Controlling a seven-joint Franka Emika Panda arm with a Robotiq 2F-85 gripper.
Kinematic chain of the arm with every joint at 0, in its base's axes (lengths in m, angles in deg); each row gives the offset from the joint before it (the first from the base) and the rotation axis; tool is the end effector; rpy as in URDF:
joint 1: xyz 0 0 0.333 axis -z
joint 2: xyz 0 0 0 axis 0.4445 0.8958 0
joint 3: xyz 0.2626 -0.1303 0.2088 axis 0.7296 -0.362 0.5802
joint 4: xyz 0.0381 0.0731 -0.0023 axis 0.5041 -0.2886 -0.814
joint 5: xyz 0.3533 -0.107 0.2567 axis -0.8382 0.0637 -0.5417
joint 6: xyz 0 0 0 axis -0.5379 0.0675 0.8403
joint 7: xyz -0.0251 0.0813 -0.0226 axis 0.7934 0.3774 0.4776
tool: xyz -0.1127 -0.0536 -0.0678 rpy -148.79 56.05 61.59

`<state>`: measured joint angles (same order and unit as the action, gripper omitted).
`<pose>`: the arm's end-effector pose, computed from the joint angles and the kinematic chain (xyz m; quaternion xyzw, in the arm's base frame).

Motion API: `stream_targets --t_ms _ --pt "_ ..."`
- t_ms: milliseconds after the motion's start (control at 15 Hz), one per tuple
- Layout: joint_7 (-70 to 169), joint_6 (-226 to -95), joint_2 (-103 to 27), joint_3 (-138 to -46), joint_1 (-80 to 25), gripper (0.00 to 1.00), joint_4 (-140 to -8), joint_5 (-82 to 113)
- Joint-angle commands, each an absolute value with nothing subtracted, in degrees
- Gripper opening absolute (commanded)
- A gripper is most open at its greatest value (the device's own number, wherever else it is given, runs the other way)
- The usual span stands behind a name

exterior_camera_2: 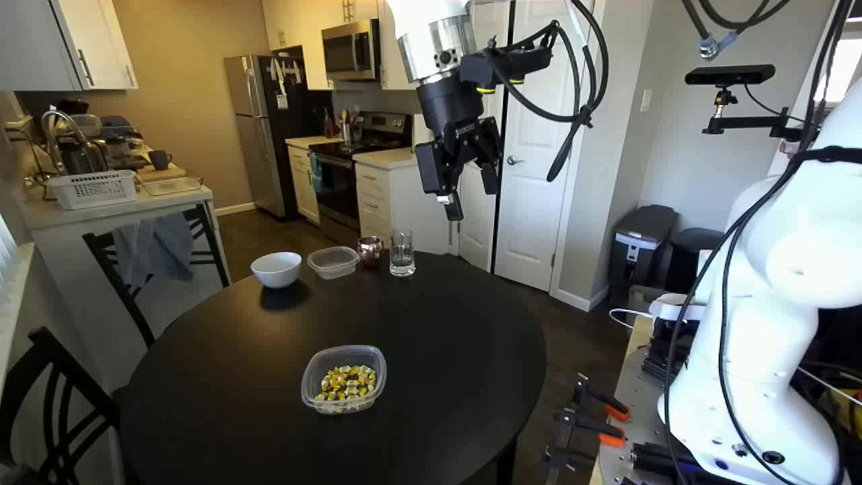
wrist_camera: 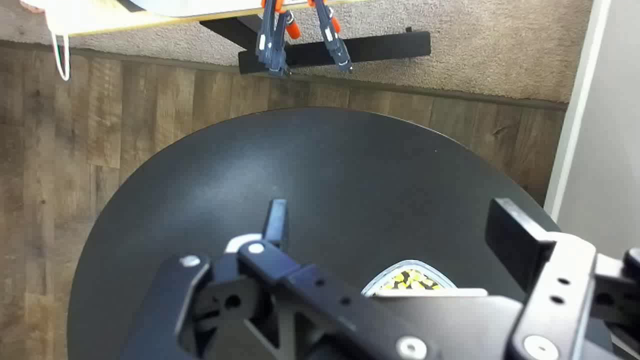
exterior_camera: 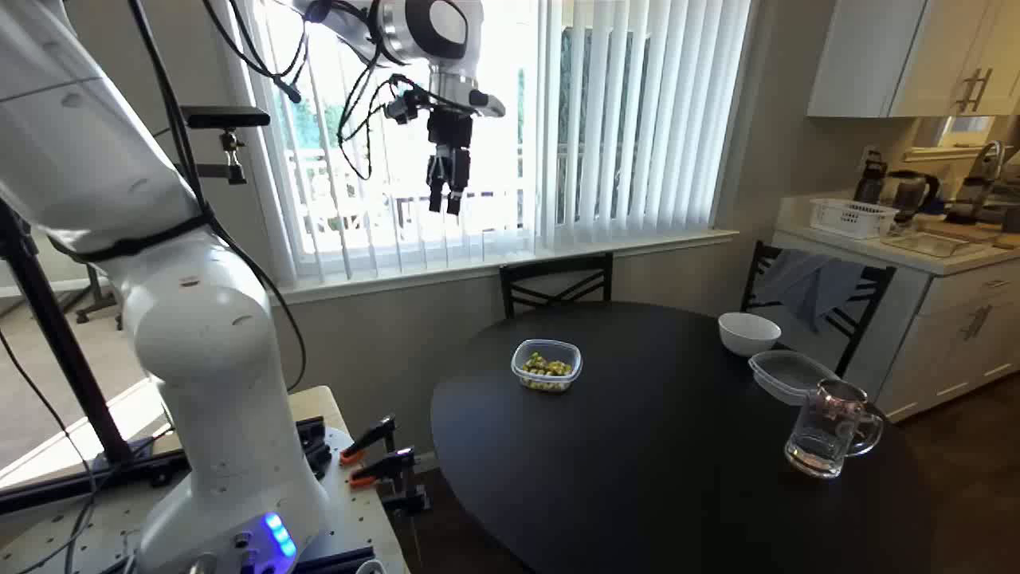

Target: Pick up the clear lunch box with candy and pour all the candy onto the table

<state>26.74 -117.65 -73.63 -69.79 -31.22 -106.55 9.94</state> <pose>0.4185 0.1956 0.4909 0.9898 -0.0534 -0.1078 0.0770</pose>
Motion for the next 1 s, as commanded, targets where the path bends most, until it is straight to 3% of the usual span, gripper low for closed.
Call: stream_targets --t_ms 0,533,933 --pt "26.4 -117.6 -73.5 -70.9 -32.4 1.0 -106.5 10.3" --pt "24.8 -121.1 -68.2 -69.8 -32.3 1.0 -104.4 11.9" --pt "24.5 -144.2 -50.8 -70.4 -34.8 1.0 -98.0 14.5"
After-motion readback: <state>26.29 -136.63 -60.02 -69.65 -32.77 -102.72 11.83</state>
